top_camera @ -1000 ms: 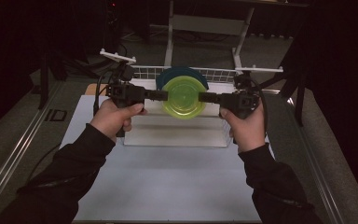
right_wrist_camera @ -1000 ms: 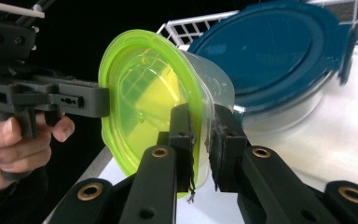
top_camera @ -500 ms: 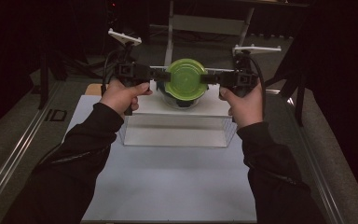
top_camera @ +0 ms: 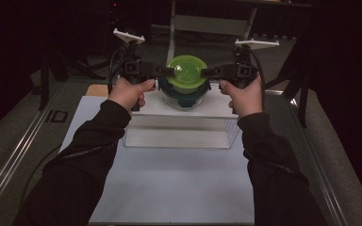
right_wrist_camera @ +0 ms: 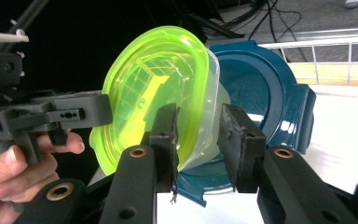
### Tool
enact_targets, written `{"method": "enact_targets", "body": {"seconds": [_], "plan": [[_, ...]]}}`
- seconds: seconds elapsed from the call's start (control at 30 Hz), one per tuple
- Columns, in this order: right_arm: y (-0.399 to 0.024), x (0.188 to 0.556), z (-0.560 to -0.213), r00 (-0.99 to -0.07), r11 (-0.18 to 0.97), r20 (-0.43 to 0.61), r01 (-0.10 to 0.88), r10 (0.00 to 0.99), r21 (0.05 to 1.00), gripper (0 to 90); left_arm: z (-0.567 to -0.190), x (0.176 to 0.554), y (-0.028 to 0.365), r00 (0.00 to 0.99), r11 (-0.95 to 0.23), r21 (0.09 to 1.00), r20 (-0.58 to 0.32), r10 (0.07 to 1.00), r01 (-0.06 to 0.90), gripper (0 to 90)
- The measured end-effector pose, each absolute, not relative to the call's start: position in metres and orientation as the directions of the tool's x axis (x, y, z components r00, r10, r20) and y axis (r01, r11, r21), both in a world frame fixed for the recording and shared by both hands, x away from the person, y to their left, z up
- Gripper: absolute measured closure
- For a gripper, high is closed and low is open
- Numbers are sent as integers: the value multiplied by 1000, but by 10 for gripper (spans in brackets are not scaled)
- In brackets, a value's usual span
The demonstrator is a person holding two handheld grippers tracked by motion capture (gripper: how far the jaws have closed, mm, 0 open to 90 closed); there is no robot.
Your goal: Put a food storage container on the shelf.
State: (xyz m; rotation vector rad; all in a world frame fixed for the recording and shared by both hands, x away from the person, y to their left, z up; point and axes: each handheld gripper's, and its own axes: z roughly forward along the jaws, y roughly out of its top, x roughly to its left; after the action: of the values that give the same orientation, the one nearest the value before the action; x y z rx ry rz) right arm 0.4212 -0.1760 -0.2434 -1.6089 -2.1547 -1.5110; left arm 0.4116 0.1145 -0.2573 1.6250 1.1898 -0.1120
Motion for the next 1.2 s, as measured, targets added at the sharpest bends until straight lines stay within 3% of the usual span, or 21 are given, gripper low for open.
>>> {"method": "enact_targets", "body": {"seconds": [0.23,0.37,0.6,0.67,0.73,0.83,1.0,1.07,1.2], "plan": [[-177,428,-245,-433,-50,575,768,695,638,634,-257,416,108,486,72,684,-585,650,726,576],[-179,428,-241,-447,-61,570,749,689,660,550,-256,417,108,485,81,696,-574,660,714,505],[-185,418,-236,-476,-57,553,721,684,691,520,-253,412,115,483,109,715,-568,667,691,383],[-186,415,-236,-483,-51,547,717,684,696,520,-252,408,119,495,106,732,-552,670,673,369],[-186,408,-237,-505,-41,547,708,668,705,522,-252,401,125,547,97,763,-539,640,639,284],[-186,397,-240,-533,-24,548,702,644,712,553,-253,390,127,588,64,802,-487,646,594,266],[-183,384,-250,-563,8,551,704,616,710,602,-262,368,130,620,51,861,-405,672,507,131],[-180,381,-255,-567,20,557,712,607,702,630,-266,358,131,624,55,887,-365,691,458,37],[-172,380,-268,-562,36,554,721,615,692,841,-279,336,130,618,22,922,-276,736,386,4]]}}
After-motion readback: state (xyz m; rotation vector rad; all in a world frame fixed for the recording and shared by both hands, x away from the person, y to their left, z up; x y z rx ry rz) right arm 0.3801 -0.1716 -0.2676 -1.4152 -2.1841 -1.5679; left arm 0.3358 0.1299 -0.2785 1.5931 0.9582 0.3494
